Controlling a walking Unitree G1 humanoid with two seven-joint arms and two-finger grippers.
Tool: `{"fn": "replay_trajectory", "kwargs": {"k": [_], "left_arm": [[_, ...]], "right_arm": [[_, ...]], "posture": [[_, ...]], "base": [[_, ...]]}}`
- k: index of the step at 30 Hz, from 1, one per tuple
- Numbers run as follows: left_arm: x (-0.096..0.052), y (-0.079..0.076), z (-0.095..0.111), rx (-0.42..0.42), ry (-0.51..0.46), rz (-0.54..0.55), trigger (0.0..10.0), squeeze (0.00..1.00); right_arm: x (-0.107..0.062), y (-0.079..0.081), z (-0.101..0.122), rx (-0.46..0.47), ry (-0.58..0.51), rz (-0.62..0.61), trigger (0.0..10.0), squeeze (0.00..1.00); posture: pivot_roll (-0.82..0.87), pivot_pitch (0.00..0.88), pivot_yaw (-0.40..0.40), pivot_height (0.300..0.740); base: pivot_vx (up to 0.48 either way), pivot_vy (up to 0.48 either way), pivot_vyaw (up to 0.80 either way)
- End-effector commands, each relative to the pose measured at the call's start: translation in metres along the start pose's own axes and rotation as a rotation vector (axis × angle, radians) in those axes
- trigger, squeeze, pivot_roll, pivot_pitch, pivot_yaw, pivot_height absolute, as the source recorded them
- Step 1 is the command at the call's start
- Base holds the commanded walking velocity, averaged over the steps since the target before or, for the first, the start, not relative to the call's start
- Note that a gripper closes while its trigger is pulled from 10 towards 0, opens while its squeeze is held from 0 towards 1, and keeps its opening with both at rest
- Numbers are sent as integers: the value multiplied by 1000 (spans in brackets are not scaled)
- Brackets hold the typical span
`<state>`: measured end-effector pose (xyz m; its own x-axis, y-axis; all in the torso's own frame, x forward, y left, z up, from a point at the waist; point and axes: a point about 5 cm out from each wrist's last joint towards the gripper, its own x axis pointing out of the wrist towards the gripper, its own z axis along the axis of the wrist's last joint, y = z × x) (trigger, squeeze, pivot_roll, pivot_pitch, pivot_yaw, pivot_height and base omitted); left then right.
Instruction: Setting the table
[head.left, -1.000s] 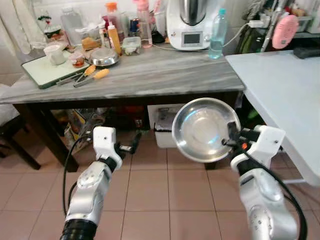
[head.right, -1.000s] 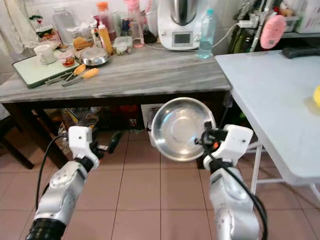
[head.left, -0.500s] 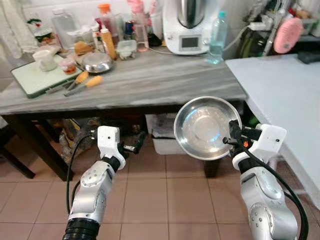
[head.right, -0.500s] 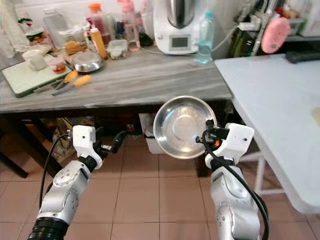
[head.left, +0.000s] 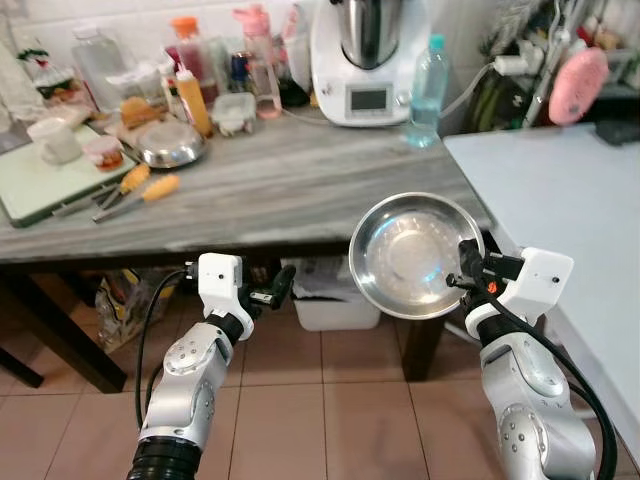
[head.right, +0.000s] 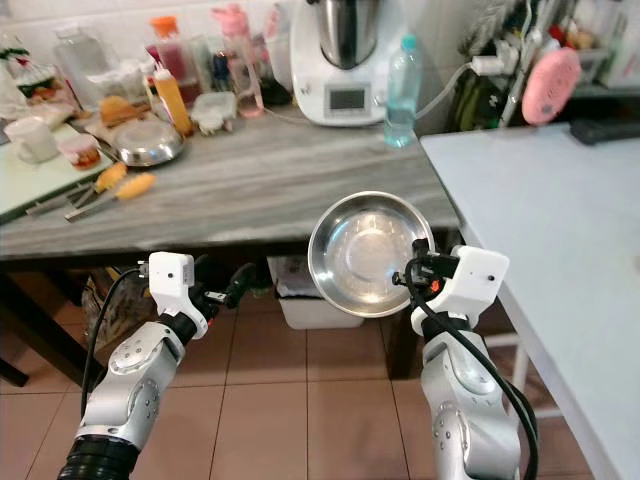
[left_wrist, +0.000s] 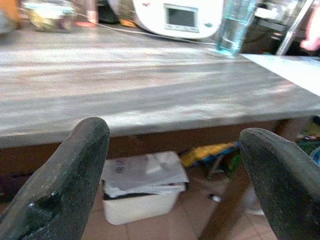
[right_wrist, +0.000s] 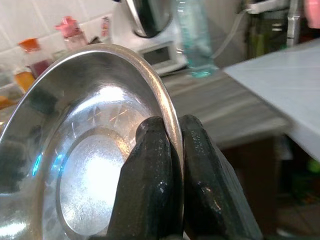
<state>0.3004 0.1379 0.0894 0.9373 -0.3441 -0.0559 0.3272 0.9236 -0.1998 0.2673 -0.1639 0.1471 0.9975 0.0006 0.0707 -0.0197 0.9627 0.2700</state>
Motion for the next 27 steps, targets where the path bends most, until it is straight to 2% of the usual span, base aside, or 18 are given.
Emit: {"fn": "replay_trajectory", "kwargs": {"k": [1,24,27], "left_arm": [[-2,7,6,14,-13,15,10000,0],[-5,7,5,17,-4,18,10000,0],[-6,7,7,2,-21,15,10000,0]], "right_arm": [[1,7,3,9,-16,23,10000,0],[2,7,2,8,-13,18,10000,0],[2,8,1,12,-9,20,10000,0]], "posture": [[-104,7,65,740],[-101,19,65,740],[-97,21,65,740]], "base": [[405,0,0],[397,0,0],[121,0,0]]}}
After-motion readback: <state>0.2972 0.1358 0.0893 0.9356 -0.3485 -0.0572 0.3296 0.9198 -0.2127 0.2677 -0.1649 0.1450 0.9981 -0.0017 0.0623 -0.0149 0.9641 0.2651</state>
